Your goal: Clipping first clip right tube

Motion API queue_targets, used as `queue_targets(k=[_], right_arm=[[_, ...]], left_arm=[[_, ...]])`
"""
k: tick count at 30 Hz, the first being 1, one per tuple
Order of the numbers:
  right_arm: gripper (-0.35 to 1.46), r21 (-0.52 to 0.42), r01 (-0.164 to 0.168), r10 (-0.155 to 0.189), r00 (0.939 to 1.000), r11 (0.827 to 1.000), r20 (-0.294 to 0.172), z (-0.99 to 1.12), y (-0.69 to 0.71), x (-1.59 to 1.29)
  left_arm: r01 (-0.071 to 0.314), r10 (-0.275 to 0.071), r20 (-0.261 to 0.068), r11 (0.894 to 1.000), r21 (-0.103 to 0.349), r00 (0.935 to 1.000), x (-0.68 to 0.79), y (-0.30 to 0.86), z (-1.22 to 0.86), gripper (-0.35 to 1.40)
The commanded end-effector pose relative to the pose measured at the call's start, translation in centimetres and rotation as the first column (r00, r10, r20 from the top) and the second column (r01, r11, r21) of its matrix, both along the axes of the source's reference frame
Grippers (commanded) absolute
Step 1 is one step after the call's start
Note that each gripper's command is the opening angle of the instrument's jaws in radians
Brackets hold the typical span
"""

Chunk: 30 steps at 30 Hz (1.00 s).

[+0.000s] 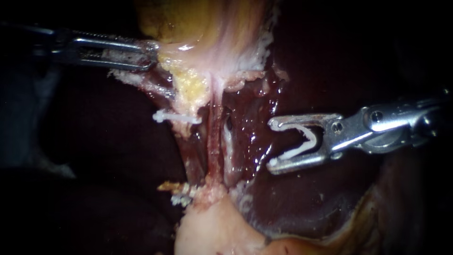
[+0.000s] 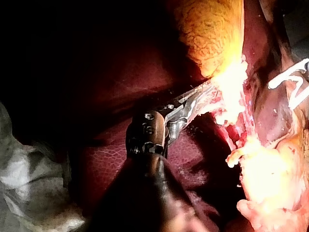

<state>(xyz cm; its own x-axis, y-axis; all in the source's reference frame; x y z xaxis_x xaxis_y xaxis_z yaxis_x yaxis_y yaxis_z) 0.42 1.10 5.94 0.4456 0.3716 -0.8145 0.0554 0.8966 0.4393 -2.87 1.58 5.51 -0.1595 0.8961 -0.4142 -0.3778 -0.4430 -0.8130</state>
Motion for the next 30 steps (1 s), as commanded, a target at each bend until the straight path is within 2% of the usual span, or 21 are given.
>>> queue_targets(k=[1, 5, 10, 14, 16, 21, 23, 26, 30], right_arm=[[0.5, 0.0, 0.0, 0.0, 1.0, 1.0, 0.0, 0.0, 0.0, 0.0], [0.5, 0.0, 0.0, 0.0, 1.0, 1.0, 0.0, 0.0, 0.0, 0.01], [0.5, 0.0, 0.0, 0.0, 1.0, 1.0, 0.0, 0.0, 0.0, 0.01], [0.5, 0.0, 0.0, 0.0, 1.0, 1.0, 0.0, 0.0, 0.0, 0.01], [0.5, 0.0, -0.001, 0.001, 1.0, 1.0, 0.0, -0.01, 0.0, 0.01], [0.5, 0.003, 0.003, -0.003, 1.0, 1.0, 0.002, -0.02, -0.01, 0.07], [0.5, 0.008, 0.01, -0.01, 0.9999, 1.0, -0.003, -0.03, -0.03, 0.12], [0.5, 0.028, 0.041, -0.04, 0.9988, 0.999, -0.028, -0.02, -0.06, 0.22], [0.5, 0.032, 0.047, -0.046, 0.9983, 0.998, -0.034, 0.05, -0.15, 0.37]], left_arm=[[-0.002, 0.002, 0.003, 1.0, 0.001, 1.0, 0.02, 0.01, -0.03, -0.35], [-0.013, 0.013, 0.012, 1.0, 0.01, 0.9998, 0.16, 0.06, -0.14, -0.35], [0.006, -0.006, -0.003, 1.0, 0.012, 1.0, 0.41, 0.17, -0.37, -0.35], [0.015, -0.016, -0.007, 1.0, -0.012, 0.9999, 0.57, 0.27, -0.54, -0.35], [0.021, -0.021, -0.008, 1.0, -0.012, 0.9998, 0.59, 0.29, -0.56, -0.35], [0.024, -0.024, -0.011, 1.0, -0.016, 0.9996, 0.56, 0.24, -0.52, -0.35], [0.025, -0.025, -0.011, 1.0, -0.016, 0.9996, 0.56, 0.24, -0.52, -0.35], [0.025, -0.025, -0.011, 1.0, -0.016, 0.9996, 0.56, 0.24, -0.52, -0.35], [0.025, -0.025, -0.011, 1.0, -0.016, 0.9996, 0.56, 0.24, -0.52, -0.35]])
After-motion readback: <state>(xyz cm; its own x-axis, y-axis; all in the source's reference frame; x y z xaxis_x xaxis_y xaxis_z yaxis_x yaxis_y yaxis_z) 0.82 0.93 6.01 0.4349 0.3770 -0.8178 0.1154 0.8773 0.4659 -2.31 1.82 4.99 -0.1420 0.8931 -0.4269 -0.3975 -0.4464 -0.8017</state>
